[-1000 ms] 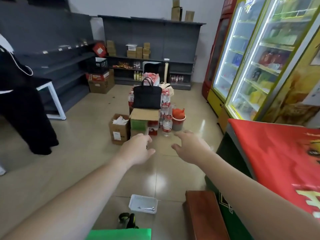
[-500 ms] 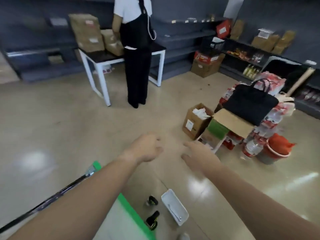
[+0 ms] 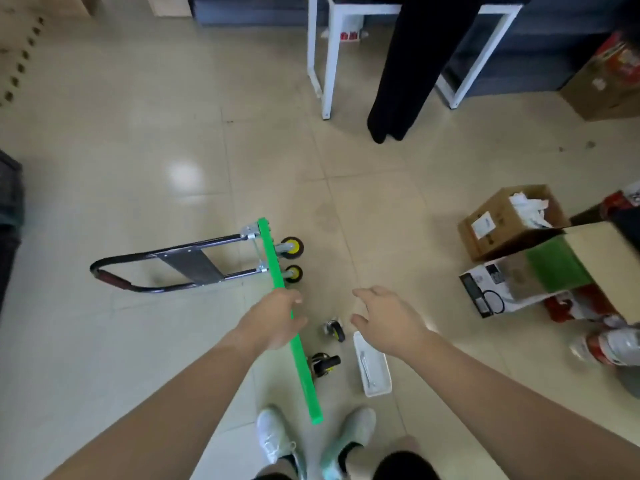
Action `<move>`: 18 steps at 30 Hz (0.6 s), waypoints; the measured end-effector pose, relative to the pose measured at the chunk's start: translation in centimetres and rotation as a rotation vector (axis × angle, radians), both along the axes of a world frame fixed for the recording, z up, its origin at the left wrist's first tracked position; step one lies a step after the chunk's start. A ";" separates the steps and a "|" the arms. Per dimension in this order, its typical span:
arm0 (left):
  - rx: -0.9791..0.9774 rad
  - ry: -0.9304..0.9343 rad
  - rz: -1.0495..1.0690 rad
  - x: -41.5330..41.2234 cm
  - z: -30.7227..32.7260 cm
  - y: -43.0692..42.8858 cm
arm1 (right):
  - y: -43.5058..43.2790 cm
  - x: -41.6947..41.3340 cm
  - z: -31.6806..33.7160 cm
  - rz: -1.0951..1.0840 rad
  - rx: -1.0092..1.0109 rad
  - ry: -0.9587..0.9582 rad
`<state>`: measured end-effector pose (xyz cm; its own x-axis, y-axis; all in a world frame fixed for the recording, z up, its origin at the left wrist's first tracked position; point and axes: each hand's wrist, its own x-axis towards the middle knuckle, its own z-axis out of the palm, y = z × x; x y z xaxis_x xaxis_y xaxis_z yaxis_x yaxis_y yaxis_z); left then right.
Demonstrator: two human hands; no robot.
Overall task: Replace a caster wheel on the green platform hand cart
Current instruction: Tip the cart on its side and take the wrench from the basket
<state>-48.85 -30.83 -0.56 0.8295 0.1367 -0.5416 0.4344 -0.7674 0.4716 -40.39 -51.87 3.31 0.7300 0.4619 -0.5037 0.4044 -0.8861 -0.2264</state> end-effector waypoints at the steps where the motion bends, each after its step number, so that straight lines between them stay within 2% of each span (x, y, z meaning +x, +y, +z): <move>1: -0.017 0.018 0.015 -0.5 -1.4 0.3 | 0.3 -0.4 -1.0 0.006 -0.015 0.013; 9: -0.200 0.091 0.219 -6.3 -12.2 -0.3 | 1.5 -2.5 -10.4 0.077 -0.078 0.220; 13: -0.312 -0.045 0.534 -7.0 -19.3 -1.8 | 3.0 -1.0 -18.4 -0.006 0.065 0.343; 18: -0.443 -0.182 0.880 -4.5 -31.2 -3.3 | 5.4 2.6 -31.9 -0.009 0.242 0.449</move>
